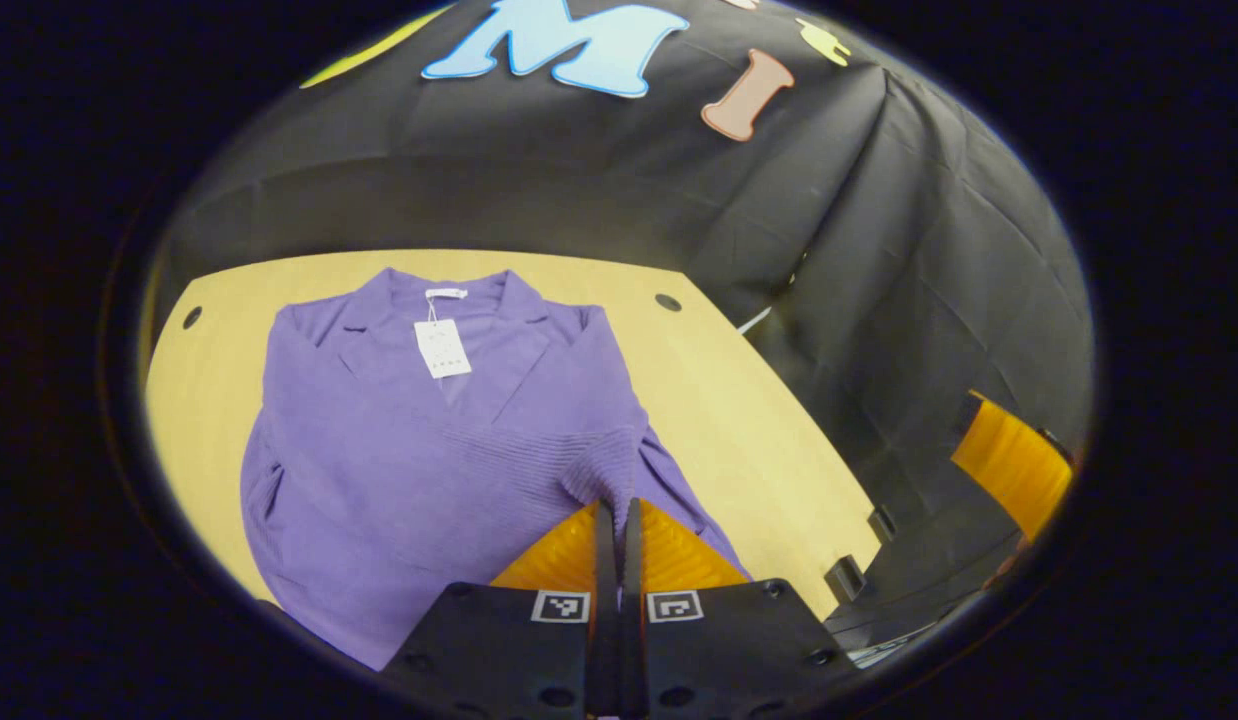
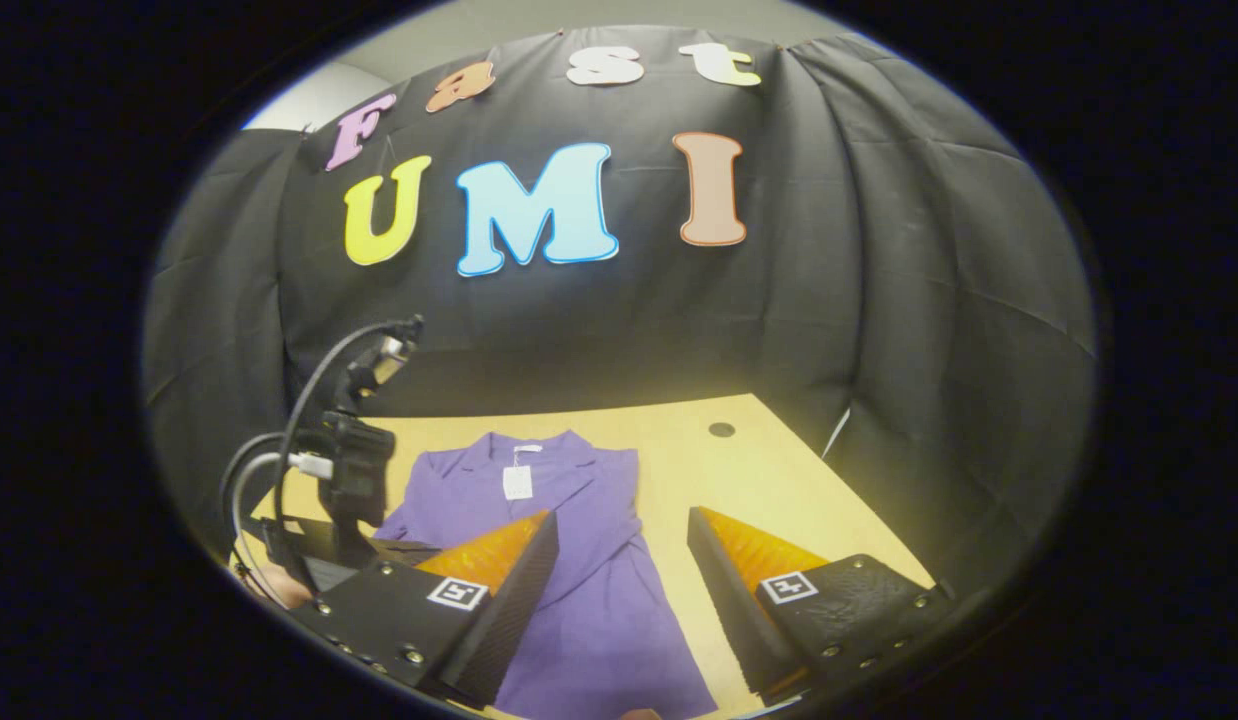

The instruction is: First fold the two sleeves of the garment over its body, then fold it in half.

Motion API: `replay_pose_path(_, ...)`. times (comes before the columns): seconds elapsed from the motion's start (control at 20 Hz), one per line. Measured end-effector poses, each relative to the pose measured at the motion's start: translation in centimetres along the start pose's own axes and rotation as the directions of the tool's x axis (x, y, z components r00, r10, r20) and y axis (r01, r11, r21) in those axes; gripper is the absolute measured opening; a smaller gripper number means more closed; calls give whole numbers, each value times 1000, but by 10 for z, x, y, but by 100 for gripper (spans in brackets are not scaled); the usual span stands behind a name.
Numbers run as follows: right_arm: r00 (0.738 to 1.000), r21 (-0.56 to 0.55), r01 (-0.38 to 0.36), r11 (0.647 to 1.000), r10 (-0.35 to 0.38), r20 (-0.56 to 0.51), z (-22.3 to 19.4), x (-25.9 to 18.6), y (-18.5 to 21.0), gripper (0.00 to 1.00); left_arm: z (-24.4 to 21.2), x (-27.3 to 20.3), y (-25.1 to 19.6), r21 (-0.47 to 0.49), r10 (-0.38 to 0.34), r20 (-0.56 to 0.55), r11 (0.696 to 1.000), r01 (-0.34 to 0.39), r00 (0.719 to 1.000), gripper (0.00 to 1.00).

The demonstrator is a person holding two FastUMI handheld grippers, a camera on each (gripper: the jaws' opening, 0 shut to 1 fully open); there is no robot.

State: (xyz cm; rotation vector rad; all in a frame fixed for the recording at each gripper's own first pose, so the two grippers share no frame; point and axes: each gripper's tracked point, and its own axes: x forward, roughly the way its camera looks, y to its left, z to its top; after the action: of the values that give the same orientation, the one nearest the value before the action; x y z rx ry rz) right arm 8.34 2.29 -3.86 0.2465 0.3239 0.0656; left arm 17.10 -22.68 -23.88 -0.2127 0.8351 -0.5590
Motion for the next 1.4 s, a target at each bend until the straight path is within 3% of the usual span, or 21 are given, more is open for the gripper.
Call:
replay_pose_path(0.2, 1000, -13, -21, 1000, 21, -12, -3, 0, -1, 84, -8, 7, -1, 23, 43, -2, 999, -42, 999, 7)
replay_pose_path(0.3, 999, -18, -35, 999, 34, -16, -5, 1, -3, 84, -11, 5, -4, 18, 52, 11, 998, -52, 999, 14)
replay_pose_path(0.35, 999, -21, -43, 999, 42, -16, -6, 1, -6, 84, -11, 3, -7, 14, 49, 20, 999, -49, 999, 8)
replay_pose_path(0.4, 998, -27, -54, 998, 53, -18, -9, 2, -11, 84, -9, 0, -10, 9, 50, 35, 999, -50, 998, 27)
replay_pose_path(0.65, 994, -67, -108, 992, 107, -21, -14, 0, -17, 84, -2, -22, -13, -1, 109, 126, 994, -110, 986, 79)
replay_pose_path(0.8, 991, -63, -130, 990, 128, -31, -21, -4, -18, 84, -3, -45, -7, -30, 153, 179, 988, -150, 972, 93)
replay_pose_path(0.9, 992, -61, -128, 990, 127, -28, -25, -7, -19, 84, -7, -64, 1, -46, 176, 204, 984, -170, 963, 91)
replay_pose_path(1.1, 993, -72, -113, 991, 111, -29, -39, -15, -16, 84, -16, -102, 27, -78, 229, 241, 973, -216, 943, 95)
replay_pose_path(1.4, 991, -39, -84, 996, 80, -109, -86, -29, -11, 81, -54, -171, 78, -102, 322, 231, 946, -306, 918, 98)
